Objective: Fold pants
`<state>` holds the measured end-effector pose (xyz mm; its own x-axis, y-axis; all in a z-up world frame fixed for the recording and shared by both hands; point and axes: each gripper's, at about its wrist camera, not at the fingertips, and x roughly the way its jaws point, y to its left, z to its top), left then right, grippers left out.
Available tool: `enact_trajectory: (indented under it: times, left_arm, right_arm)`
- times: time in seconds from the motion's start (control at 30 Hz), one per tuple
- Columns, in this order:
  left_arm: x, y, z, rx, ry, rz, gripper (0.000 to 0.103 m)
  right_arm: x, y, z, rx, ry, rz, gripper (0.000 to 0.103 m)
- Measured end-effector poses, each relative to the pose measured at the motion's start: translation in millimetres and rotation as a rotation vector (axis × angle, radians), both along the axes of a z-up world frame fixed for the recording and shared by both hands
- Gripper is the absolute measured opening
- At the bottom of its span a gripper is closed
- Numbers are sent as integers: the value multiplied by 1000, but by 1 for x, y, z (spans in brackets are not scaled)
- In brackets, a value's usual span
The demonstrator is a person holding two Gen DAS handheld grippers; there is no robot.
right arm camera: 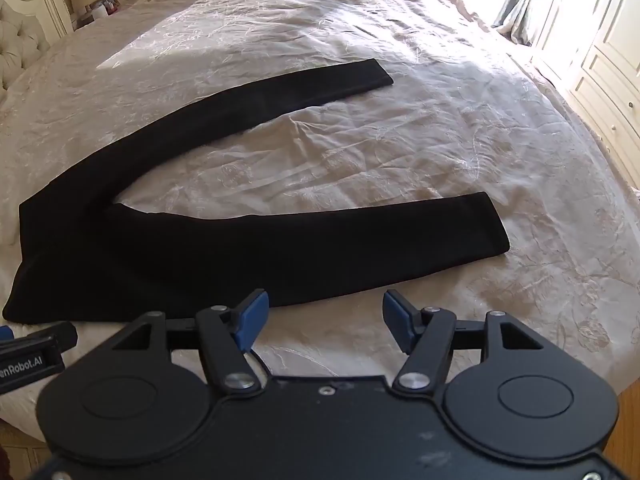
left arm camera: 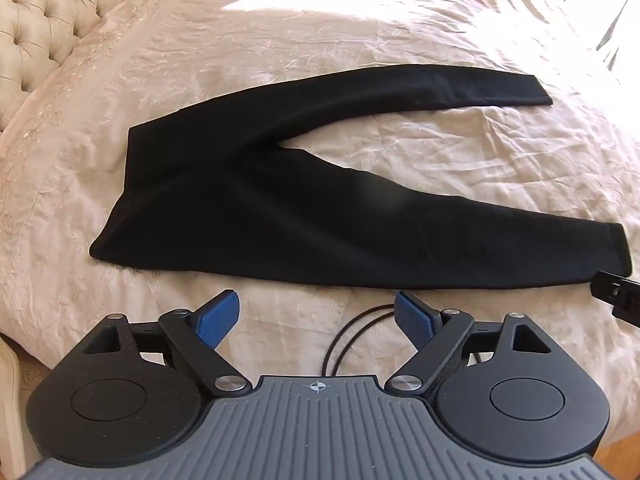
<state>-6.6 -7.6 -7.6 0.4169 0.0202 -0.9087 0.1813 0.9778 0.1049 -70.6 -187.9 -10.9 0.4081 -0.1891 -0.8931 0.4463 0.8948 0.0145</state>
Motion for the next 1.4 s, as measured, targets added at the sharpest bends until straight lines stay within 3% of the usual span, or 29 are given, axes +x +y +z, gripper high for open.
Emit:
enact_trajectory:
  times: [1.4]
  left_arm:
    - [-1,-3,-5,19,27,-4,85]
  right_arm:
    - [5,0,4,27,23,-4,66]
